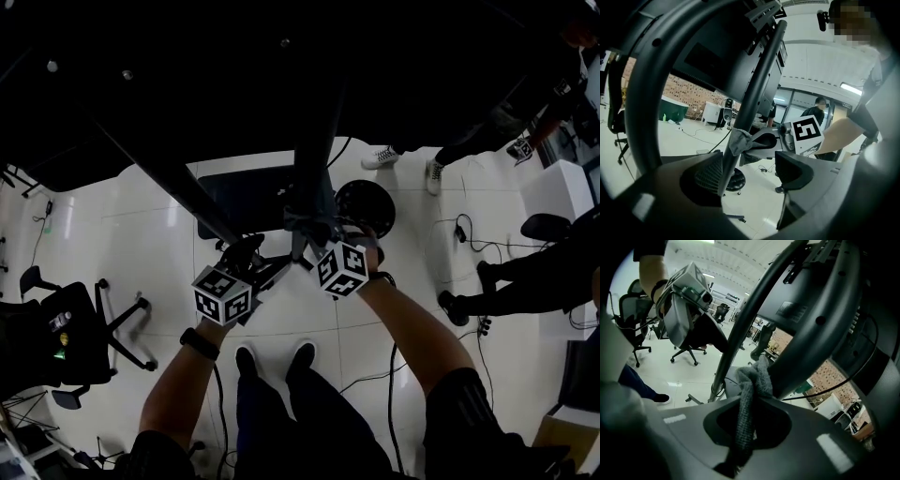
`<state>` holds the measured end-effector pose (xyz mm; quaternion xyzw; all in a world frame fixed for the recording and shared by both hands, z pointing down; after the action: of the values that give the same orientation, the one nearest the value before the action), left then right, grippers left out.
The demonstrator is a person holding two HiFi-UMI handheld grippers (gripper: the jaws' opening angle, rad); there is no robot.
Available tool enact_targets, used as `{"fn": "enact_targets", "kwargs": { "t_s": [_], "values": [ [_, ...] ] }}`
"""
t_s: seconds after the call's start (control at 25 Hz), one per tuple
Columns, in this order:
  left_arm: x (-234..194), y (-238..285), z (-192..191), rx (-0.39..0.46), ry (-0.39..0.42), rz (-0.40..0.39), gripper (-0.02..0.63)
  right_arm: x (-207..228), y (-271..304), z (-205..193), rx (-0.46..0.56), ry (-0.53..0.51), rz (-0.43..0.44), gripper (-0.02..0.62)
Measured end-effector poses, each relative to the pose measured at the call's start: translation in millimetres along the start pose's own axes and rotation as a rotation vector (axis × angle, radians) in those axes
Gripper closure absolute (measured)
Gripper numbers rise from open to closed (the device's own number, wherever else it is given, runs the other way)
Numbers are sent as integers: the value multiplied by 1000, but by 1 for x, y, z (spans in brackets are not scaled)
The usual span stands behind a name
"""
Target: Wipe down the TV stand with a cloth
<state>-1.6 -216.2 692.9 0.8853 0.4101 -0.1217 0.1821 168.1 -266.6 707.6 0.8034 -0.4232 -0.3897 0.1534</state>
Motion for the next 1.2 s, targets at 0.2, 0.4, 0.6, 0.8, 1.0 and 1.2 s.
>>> {"fn": "enact_targets", "kwargs": {
  "t_s": [0.2, 0.4, 0.6, 0.8, 1.0, 1.2],
  "values": [
    [-13, 12, -30, -21, -22, -1, 233, -19, 24, -23, -21, -2, 39, 577],
    [-28, 25, -61, -55, -32, -5, 233, -36, 50, -47, -58, -11, 69, 577],
    [-42, 39, -99, -96, -72, -5, 233, -51, 73, -73, -107, -1, 99, 577],
    [-50, 47, -125, -109, -98, 8, 233, -66, 97, -93, -158, 31, 132, 578],
    [-52, 47, -139, -108, -108, 5, 233, -80, 116, -109, -215, 22, 155, 578],
    [-54, 38, -145, -127, -108, 6, 233, -88, 127, -120, -241, 111, 153, 577]
  ]
}}
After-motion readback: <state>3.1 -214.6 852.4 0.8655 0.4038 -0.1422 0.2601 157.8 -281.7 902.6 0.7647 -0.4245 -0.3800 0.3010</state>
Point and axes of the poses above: the fingertips, and each gripper's own axes: y forward along the fingers, x to its right, z out of its top, the point moved 10 cm from there along -y, backward along the fingers, and after that the axes turned 4 degrees about x, right-handed, at the moved point
